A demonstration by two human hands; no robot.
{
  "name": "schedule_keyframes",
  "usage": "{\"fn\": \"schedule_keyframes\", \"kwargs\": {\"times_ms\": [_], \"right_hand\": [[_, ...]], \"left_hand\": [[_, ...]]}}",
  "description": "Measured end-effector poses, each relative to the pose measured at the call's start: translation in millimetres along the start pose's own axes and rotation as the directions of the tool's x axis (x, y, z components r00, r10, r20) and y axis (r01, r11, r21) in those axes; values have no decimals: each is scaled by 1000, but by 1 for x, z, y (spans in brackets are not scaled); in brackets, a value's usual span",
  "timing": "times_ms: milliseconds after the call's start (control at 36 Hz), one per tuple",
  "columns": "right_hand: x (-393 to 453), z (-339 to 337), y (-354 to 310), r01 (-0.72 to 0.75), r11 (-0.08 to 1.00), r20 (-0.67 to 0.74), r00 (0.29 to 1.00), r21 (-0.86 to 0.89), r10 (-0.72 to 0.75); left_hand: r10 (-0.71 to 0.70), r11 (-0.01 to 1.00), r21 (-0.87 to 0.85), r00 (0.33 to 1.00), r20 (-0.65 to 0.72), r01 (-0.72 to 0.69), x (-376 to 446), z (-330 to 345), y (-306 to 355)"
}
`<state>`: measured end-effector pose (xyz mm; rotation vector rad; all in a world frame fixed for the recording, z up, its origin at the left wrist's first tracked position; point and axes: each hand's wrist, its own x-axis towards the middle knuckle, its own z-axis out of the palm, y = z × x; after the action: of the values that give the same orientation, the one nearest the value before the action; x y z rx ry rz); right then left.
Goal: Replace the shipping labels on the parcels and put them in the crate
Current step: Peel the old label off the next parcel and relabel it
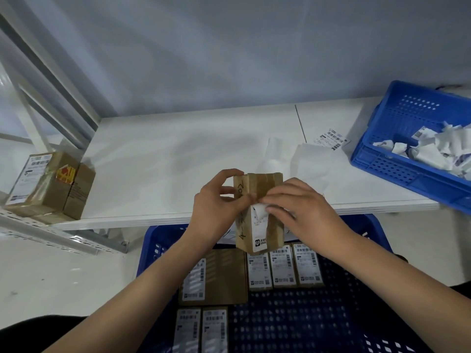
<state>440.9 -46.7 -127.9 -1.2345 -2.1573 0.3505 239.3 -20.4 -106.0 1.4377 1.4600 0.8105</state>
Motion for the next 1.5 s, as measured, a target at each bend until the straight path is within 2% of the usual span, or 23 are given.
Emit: {"fn": "schedule_keyframes", "kwargs": {"times_ms": [444, 583, 861, 1333, 1417, 1500], "right_hand": [[3, 0, -10, -101, 994, 27, 994, -46, 103], [5, -2, -15, -144, 989, 79, 986, -43, 147], [7, -7, -20, -149, 986, 88, 984, -69, 154], [7, -11, -29, -119, 992, 94, 988, -46, 123], [8, -13, -30, -138, 990, 105, 984, -32, 141], [8, -18, -33, -146, 989, 95, 985, 15, 144]], "left_hand": [[10, 996, 89, 1000, -5, -10, 1, -1, 2], [8, 997, 82, 1000, -10, -7, 1, -2, 1], [-17, 999, 47, 1000, -25, 18, 6, -1, 2], [-203, 950, -260, 974, -100, 172, 20, -20, -4], [-216, 949, -257, 971, -101, 184, 21, -19, -6], [-232, 957, -223, 950, -207, 186, 27, -26, -14]]}}
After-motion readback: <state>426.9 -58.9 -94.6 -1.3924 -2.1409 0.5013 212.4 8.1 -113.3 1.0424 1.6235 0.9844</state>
